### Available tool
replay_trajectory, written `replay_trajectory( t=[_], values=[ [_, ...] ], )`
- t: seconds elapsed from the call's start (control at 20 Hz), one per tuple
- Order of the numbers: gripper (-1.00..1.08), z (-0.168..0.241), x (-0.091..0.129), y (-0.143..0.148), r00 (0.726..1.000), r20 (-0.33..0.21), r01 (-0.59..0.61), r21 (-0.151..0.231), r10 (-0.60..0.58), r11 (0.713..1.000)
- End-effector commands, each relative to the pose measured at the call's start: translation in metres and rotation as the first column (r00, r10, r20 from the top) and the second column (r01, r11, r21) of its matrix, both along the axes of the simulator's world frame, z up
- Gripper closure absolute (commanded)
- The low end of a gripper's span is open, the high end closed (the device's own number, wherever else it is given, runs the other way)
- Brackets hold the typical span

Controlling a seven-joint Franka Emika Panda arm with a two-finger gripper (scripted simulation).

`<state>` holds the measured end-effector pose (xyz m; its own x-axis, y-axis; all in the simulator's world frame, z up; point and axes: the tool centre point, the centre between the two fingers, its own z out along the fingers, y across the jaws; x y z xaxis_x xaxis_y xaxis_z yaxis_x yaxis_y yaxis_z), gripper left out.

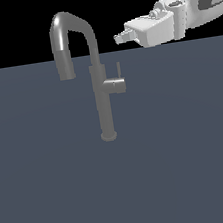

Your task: Turn on the faucet by rotating a designated handle.

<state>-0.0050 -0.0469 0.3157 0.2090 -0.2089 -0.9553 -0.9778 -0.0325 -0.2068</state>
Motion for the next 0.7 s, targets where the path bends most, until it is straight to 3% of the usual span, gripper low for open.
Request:
replay_trajectory(
  t=[0.0,0.3,0.65],
  values=[
    [1.08,-0.016,0.004,-0.002,0.997,-0.048,0.059,0.055,-0.057,0.997],
    [1.08,-0.045,0.009,-0.003,0.979,-0.141,0.17,0.144,-0.15,0.975],
    [1.08,-0.065,0.011,-0.001,0.957,-0.208,0.246,0.198,-0.204,0.949]
  ],
)
